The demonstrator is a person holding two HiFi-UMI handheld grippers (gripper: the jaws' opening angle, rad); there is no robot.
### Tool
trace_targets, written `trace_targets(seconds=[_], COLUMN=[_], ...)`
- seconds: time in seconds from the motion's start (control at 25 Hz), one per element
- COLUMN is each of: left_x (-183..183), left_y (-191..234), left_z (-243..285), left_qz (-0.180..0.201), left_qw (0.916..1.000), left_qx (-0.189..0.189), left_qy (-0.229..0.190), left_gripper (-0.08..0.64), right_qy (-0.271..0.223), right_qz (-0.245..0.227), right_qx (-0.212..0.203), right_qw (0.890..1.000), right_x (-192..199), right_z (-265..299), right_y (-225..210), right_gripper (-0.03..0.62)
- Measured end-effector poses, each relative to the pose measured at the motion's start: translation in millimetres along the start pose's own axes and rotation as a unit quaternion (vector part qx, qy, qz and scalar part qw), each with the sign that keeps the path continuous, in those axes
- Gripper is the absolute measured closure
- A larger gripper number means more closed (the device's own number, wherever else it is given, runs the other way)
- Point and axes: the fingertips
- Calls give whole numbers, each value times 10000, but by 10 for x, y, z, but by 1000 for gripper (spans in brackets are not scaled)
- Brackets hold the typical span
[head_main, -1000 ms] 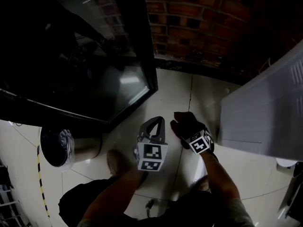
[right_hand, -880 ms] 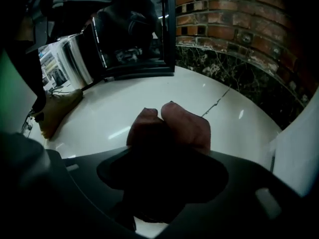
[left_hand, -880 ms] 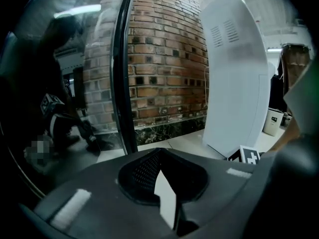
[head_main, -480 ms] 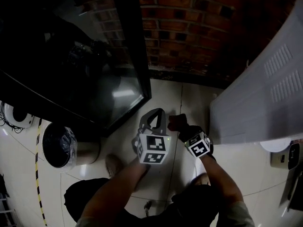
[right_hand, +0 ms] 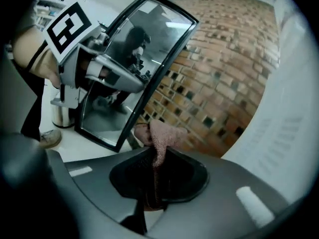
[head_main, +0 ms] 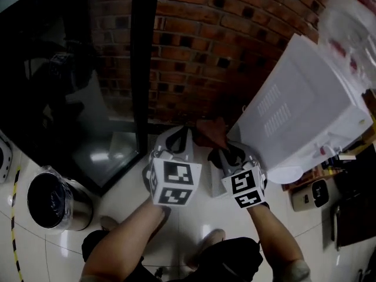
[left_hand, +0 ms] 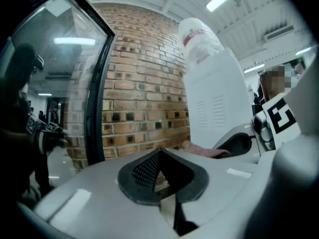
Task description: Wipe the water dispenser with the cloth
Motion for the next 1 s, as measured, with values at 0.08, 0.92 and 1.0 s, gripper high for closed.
trace_targets(seconds=[0.08,0.92,1.0], left_x=[-256,-732,-741], left_y=[-112,465,496], left_z=[-49,-470,-460], left_qz=[48,-258,-302], left_qw=[9996,9980,9978], left_qx=[185,84,68], left_qy=[-226,-576,-592], left_gripper=[560,560,560], right_qy=[-47,1935,2183], right_qz=[-295,-2438,-2463], right_qx=[512,4033,4076], right_qw=[9982,8605,8518], right_x=[-372,-1902,-1839], right_z=[-236,-914,-909], right_y=[-359,-2999,-3098], right_gripper=[525,526,526])
Point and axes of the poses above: the fingertips, and each gripper's own axes: z forward along the fingers, y to its left, x out of its underside, and after that the axes turned 3 degrees about y, right-handed
